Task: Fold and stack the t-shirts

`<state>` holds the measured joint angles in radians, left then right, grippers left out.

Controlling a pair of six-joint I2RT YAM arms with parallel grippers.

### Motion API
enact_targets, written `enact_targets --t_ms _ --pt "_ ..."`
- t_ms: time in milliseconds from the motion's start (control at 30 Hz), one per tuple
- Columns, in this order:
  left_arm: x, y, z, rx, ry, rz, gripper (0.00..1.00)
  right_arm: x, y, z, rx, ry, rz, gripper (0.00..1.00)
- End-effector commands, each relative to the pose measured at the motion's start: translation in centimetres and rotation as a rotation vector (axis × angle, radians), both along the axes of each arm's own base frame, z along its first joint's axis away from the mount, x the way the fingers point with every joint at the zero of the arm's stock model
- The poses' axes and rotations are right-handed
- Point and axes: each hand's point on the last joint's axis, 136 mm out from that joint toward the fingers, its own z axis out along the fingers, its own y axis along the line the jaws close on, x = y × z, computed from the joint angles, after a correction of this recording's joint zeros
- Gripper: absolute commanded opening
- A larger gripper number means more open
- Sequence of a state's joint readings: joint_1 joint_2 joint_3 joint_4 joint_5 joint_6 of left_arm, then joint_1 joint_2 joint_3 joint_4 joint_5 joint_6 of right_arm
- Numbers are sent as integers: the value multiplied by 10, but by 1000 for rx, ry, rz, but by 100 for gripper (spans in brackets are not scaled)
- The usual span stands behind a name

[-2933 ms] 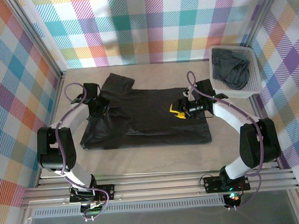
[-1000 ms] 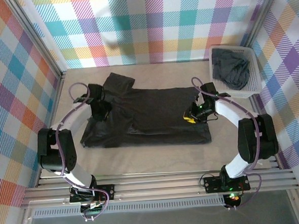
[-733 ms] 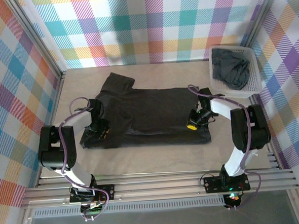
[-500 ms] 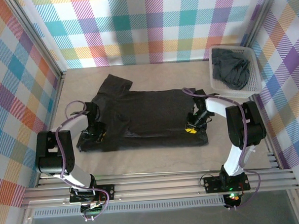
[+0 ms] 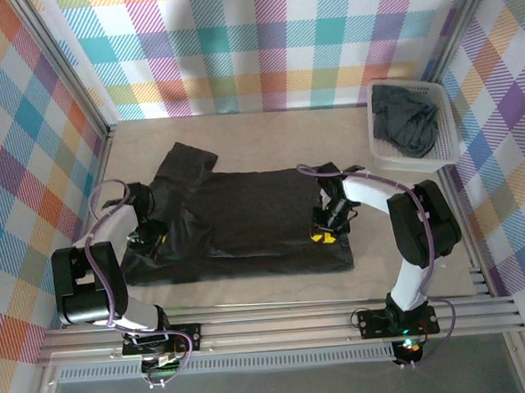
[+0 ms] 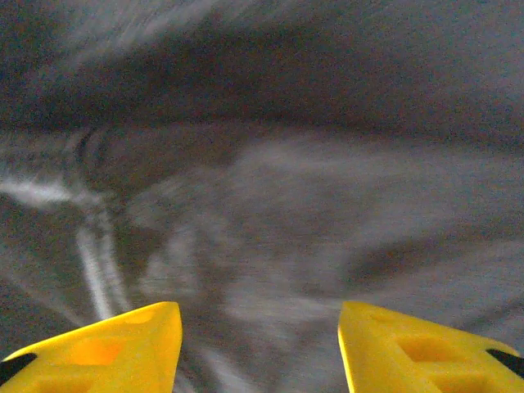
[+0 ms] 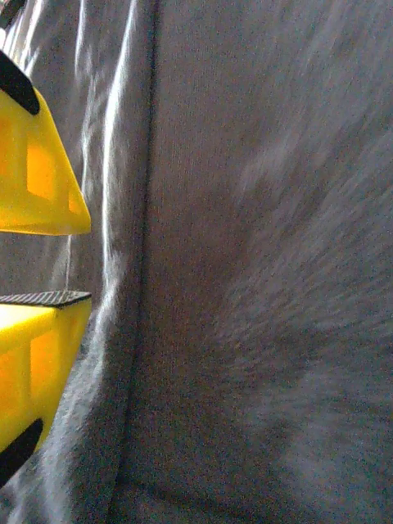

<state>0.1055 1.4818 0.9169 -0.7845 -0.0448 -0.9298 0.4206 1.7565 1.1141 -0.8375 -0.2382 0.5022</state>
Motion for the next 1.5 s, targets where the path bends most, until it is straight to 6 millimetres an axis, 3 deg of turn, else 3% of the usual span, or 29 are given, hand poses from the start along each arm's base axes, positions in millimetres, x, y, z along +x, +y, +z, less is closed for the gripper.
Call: enact_targets --t_ms 0,133,300,400,500,667,833,1033,1267,1467 --pt "68 7 54 78 -194 -58 56 54 5 58 39 -259 25 30" --pt "155 -2 82 77 -289 -160 58 110 -7 81 42 -371 -51 36" --pt "245 2 77 106 -268 -286 58 170 -46 75 -148 -416 -131 39" --pt "287 9 74 148 -306 -324 58 195 -55 67 -201 -426 -144 40" --pt "325 12 74 169 -398 -361 58 215 -50 55 -207 -414 -142 41" --pt "371 9 66 208 -521 -437 61 228 -41 46 -178 -398 -159 41" --pt "394 6 45 258 -560 -485 63 228 -36 55 -144 -404 -158 42" --pt "401 -8 19 308 -495 -558 64 221 -33 64 -117 -413 -170 42" --pt "383 -22 -6 380 -358 -622 63 212 -31 67 -90 -415 -175 42" --pt "363 -19 -19 435 -228 -628 60 210 -29 72 -69 -422 -174 42"
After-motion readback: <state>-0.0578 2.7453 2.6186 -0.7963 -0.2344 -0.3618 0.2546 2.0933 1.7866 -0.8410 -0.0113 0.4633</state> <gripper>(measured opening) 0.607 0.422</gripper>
